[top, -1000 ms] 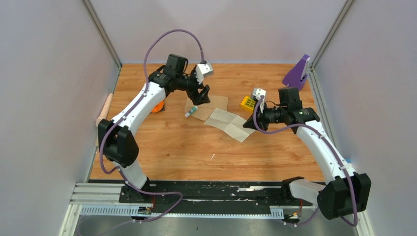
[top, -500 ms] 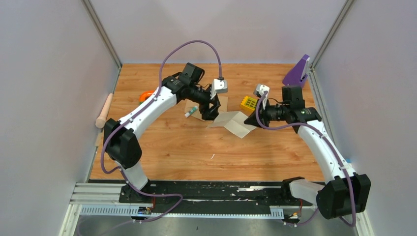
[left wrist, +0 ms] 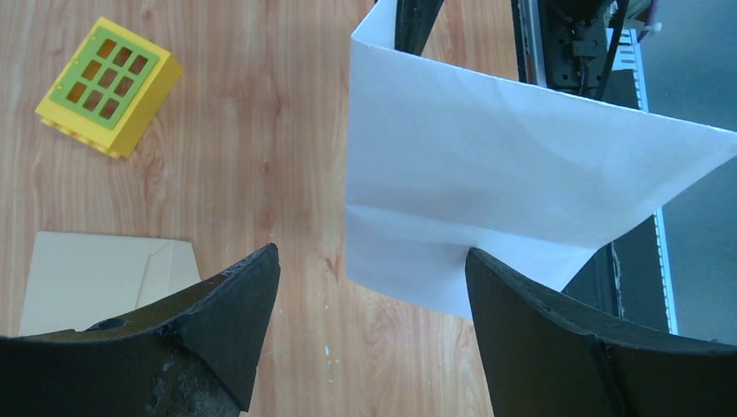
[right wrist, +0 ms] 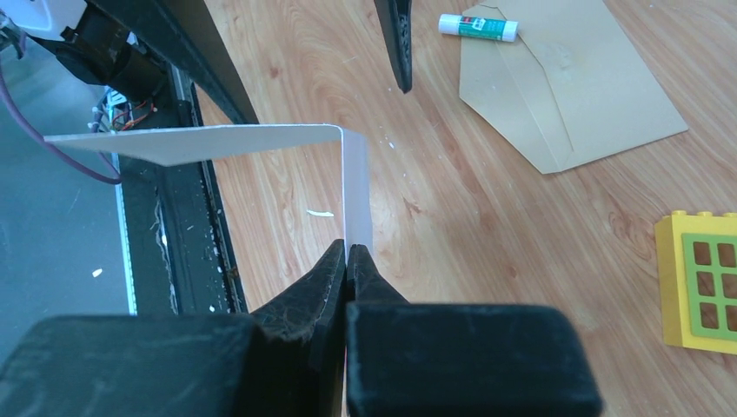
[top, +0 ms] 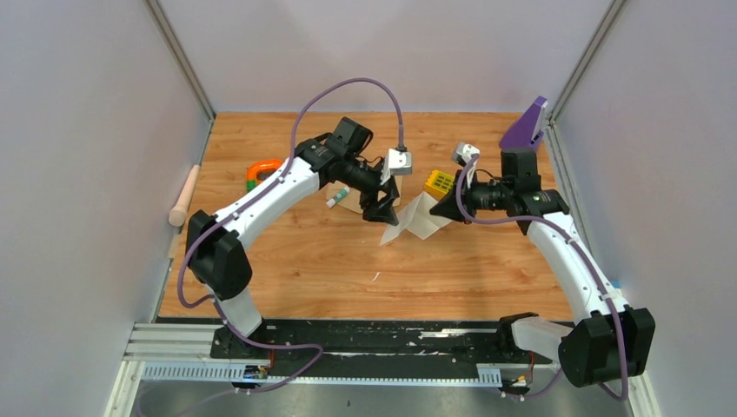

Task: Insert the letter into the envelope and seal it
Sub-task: Fold the letter.

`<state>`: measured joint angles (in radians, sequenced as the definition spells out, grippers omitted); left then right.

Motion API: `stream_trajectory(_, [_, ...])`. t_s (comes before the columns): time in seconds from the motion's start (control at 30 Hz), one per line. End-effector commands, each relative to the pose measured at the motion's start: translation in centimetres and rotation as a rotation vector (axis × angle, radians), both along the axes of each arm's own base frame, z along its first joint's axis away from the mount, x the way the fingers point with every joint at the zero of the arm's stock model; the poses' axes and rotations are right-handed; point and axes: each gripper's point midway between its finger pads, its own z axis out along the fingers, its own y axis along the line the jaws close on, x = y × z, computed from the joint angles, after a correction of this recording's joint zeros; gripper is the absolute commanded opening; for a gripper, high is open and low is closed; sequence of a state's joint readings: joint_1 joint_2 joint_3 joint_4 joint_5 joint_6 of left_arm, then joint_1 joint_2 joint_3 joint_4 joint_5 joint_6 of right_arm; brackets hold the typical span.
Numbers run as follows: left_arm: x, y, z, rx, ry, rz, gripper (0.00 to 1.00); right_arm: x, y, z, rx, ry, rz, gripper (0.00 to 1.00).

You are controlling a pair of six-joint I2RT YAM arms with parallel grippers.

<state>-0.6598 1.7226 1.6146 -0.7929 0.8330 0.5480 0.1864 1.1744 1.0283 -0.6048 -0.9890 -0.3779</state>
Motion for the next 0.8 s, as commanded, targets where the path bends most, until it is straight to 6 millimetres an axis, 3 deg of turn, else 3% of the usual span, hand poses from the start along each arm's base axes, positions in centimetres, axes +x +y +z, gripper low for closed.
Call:
stream_trajectory(0.0, [-0.9,-1.0,0.6,-0.022,-0.010,-0.046,0.87,-0.2,0.6,2.4,0.063,-0.050,0.035,0.00])
stream_trajectory(0.43, [-1.8,-2.5,-0.6,0.006,0.026,-0.091,0.83,-2.1,0.9,3.9,0.124,-0.064,0.108,0.00])
stream_trajectory(0.57, [-1.9,-2.6,-0.6,0.005,0.035,-0.099,0.70,-2.1,0.9,3.7,0.124,-0.063,0.108,0.00])
stream_trajectory(0.77, [-2.2,-2.6,-0.2,-0.006,0.046,-0.110,0.38,-1.8,0.8,3.2,0.113,-0.060,0.099,0.00])
